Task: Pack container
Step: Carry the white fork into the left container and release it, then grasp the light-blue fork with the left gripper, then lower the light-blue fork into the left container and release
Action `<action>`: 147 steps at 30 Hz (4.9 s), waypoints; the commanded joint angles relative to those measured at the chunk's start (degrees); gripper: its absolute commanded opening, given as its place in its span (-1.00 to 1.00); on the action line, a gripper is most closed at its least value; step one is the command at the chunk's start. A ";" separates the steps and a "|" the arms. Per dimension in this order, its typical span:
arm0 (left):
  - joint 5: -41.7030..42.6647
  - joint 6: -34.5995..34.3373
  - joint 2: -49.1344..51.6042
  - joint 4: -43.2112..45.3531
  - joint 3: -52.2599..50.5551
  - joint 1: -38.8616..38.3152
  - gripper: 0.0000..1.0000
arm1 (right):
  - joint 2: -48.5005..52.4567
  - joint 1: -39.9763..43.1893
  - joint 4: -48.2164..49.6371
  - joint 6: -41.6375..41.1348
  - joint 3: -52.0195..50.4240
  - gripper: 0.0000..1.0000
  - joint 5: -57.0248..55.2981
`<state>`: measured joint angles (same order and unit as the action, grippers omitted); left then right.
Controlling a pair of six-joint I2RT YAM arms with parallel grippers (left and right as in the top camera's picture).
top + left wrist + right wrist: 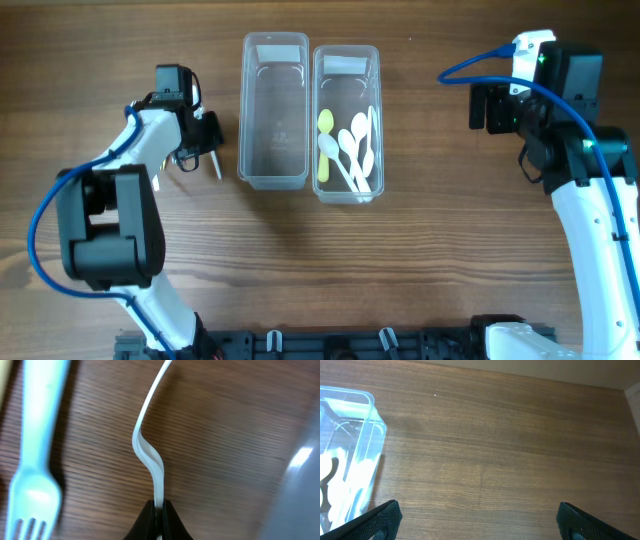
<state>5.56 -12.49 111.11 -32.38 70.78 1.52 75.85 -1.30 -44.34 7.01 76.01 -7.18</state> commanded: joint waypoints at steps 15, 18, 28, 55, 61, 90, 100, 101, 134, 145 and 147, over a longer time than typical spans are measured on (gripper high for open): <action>9.77 9.11 -29.55 -8.02 0.37 -11.39 -0.92 | 0.55 0.09 0.11 0.55 0.37 0.99 -1.20; 8.66 9.09 -25.99 -7.21 0.37 -14.45 -0.92 | 0.55 0.09 0.13 0.52 0.39 0.99 -1.20; 7.50 9.09 -13.84 1.53 0.37 -15.13 -0.81 | 0.55 0.09 0.13 0.52 0.37 0.99 -1.20; -30.53 0.09 -46.12 -16.06 0.50 -13.62 0.93 | 0.55 0.09 0.11 0.55 0.39 0.99 -1.20; -30.53 1.99 -35.63 -14.93 0.42 -12.39 0.90 | 0.55 0.09 0.11 0.52 0.37 0.99 -1.20; -1.01 28.65 -0.90 2.86 0.42 9.20 0.57 | 0.55 0.09 0.13 0.52 0.39 0.99 -1.20; 0.61 28.57 2.12 7.80 0.42 9.20 -0.10 | 0.55 0.09 0.13 0.52 0.37 0.99 -1.20; 0.63 28.57 2.19 8.00 0.42 9.20 -0.13 | 0.55 0.09 0.13 0.52 0.39 0.99 -1.20; 1.70 16.52 -12.57 0.09 15.74 -2.34 -0.92 | 0.55 0.09 0.13 0.50 0.39 1.00 -1.20; -4.96 0.92 -12.85 -9.03 13.60 -12.79 -0.92 | 0.55 0.09 0.13 0.52 0.37 0.99 -1.20; -4.83 0.83 -8.72 -9.03 13.57 -13.55 -0.92 | 0.55 0.09 0.13 0.52 0.37 0.99 -1.20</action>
<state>1.34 -6.48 96.75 -41.17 85.38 -10.92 75.88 -1.28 -44.34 7.03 76.01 -7.18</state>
